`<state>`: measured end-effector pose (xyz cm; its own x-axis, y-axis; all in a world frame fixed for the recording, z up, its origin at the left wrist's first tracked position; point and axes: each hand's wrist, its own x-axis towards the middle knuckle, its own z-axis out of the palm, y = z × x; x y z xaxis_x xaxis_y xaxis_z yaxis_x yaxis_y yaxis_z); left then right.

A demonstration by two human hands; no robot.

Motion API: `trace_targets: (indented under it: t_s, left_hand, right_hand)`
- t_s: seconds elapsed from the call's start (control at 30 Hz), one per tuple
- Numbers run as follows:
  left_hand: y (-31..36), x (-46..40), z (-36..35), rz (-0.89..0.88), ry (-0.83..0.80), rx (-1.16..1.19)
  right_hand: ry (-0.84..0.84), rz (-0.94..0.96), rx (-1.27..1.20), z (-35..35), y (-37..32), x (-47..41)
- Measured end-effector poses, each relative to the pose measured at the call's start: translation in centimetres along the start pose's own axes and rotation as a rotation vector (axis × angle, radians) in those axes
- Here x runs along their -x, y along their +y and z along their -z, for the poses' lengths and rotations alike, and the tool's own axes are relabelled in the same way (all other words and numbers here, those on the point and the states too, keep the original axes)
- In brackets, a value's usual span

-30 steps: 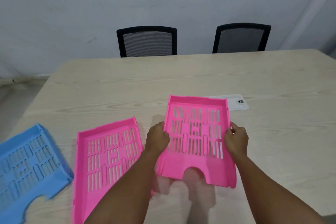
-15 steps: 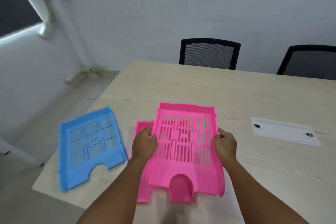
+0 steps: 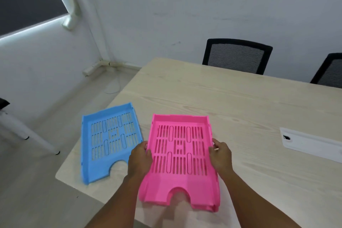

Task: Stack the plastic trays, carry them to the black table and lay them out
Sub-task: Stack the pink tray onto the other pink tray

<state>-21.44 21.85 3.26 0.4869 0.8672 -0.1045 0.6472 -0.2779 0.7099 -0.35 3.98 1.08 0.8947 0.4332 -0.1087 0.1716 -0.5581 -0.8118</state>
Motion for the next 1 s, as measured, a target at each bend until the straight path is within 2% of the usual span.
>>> trace_targets:
  t_s: [0.23,0.7,0.83,1.0]
  left_hand:
    - [-0.1,-1.9,-0.2,-0.048,-0.059,-0.015]
    - [-0.5,-0.9,-1.0,-0.118,-0.047,0.013]
    - [-0.9,-0.8,-1.2,-0.081,-0.053,0.011]
    - [-1.9,-0.6,-2.3,0.043,-0.203,0.058]
  right_hand:
    - [0.041,-0.025,-0.014,0.0,-0.5,0.1]
    - [0.118,-0.046,-0.050,0.5,0.4,1.6]
    - [0.069,-0.036,-0.057,0.7,0.1,1.7]
    - [-0.076,-0.096,0.019,0.4,0.7,0.9]
